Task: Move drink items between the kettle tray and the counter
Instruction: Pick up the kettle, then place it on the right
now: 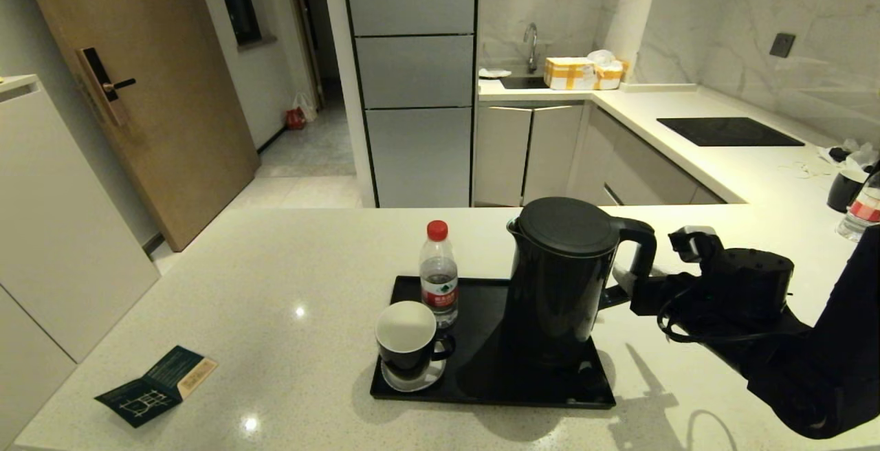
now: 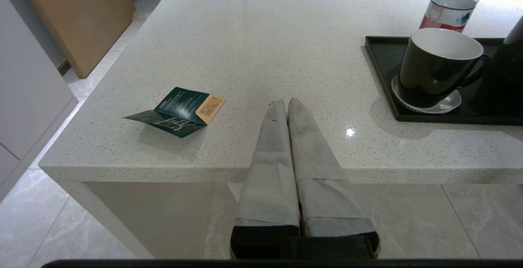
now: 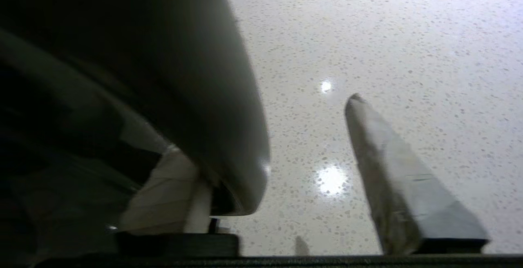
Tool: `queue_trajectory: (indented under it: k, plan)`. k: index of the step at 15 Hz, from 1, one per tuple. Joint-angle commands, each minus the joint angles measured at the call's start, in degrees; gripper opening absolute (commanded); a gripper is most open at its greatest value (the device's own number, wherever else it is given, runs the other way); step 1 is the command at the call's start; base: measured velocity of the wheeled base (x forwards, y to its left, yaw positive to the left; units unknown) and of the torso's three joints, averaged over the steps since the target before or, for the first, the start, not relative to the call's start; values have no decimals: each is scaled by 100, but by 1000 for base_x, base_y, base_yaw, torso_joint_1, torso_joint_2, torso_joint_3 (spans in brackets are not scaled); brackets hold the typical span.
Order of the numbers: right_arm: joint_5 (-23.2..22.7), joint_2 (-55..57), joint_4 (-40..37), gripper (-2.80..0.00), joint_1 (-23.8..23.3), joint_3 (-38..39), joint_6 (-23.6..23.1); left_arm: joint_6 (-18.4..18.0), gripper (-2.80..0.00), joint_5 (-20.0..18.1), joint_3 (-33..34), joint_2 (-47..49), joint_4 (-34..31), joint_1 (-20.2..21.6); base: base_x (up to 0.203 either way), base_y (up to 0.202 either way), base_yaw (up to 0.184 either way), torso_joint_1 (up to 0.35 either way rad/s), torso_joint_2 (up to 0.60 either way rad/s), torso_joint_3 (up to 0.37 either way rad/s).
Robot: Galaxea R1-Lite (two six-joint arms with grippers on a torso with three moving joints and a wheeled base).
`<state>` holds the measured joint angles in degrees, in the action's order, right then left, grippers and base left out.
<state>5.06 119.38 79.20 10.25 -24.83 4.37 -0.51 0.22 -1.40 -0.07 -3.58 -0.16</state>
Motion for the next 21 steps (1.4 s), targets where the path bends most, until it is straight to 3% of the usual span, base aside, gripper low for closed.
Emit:
queue_trajectory:
  k: [1,11,21]
  plan:
    - [4,-3,43,-280,3,5,2,-2,-280,4,0,-1,-2,-2,0,0,0,0,0,0]
    - [106,-25,-57,-280,124,-216,17,-1,-280,4,0,-1,-2,7,0,0,0,0,0,0]
    - [495,-900,-984,-280,236,-607,64,-2,-280,4,0,-1,-2,6,0,0,0,0,0,0]
